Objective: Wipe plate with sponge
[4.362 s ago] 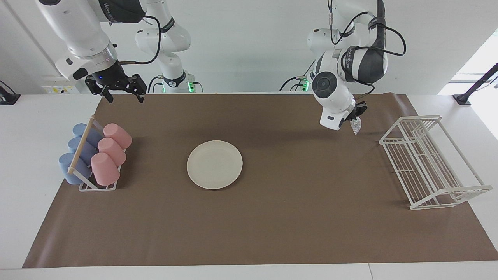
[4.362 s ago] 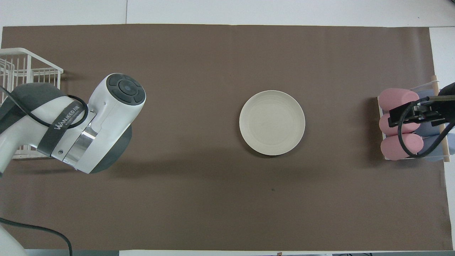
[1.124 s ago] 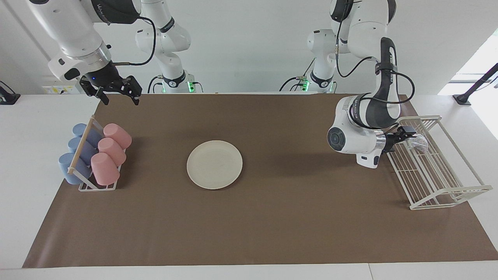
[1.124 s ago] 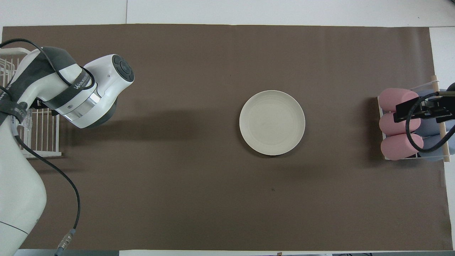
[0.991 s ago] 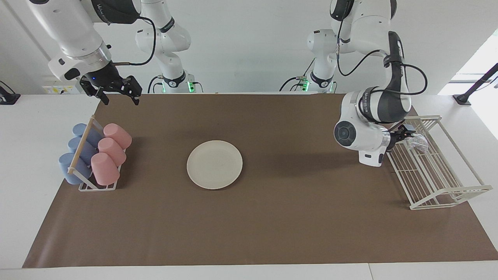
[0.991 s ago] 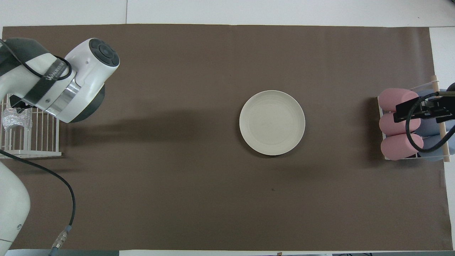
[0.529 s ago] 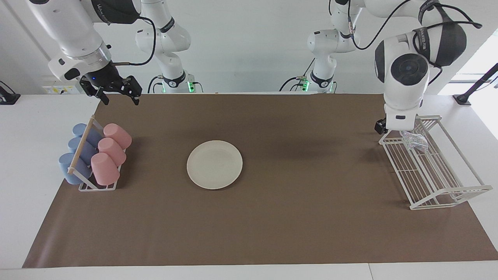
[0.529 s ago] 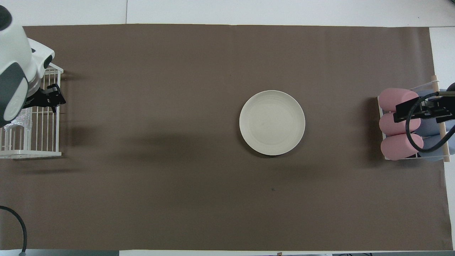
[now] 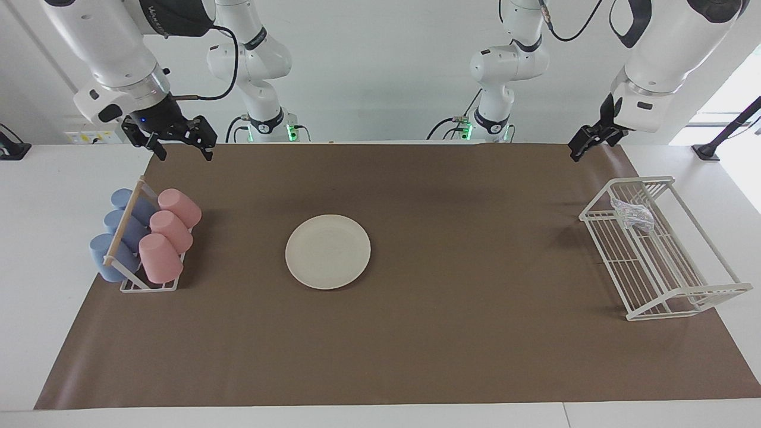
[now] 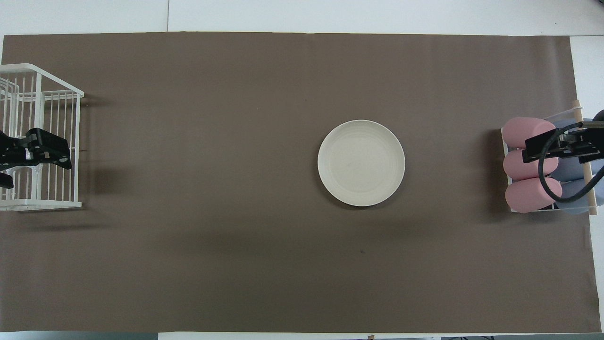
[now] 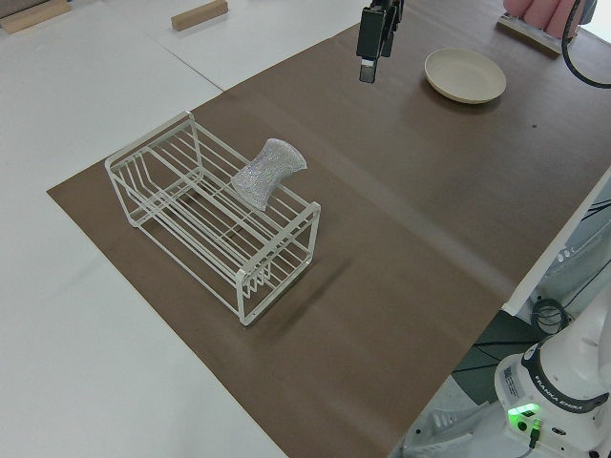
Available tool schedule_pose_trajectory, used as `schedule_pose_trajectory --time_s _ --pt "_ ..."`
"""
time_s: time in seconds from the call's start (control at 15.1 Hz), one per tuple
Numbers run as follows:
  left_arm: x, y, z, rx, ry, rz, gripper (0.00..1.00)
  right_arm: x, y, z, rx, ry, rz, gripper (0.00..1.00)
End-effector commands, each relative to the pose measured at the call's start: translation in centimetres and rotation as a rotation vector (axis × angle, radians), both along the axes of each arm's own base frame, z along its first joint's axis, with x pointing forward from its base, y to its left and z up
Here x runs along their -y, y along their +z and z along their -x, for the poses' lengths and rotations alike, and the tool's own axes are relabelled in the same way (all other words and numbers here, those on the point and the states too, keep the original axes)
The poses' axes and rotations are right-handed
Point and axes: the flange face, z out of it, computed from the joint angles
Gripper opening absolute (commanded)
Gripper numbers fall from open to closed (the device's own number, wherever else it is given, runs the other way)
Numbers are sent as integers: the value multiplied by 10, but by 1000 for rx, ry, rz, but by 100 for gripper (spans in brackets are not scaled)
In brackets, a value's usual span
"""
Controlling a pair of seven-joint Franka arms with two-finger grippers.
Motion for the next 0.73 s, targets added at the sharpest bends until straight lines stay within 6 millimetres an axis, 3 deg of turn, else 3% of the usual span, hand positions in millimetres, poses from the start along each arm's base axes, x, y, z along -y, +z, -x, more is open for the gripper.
schedule_pose_trajectory --time_s 0.0,0.26,0.46,0.66 --pt "8 1 10 2 -28 57 100 2 3 1 -3 4 -18 100" --pt "2 25 -5 -20 -14 80 100 2 3 1 -3 4 -18 100" --pt "9 22 -9 0 -63 96 100 2 3 1 -3 4 -18 100" --pt "-1 13 -12 5 -91 107 100 2 3 1 -3 4 -18 100"
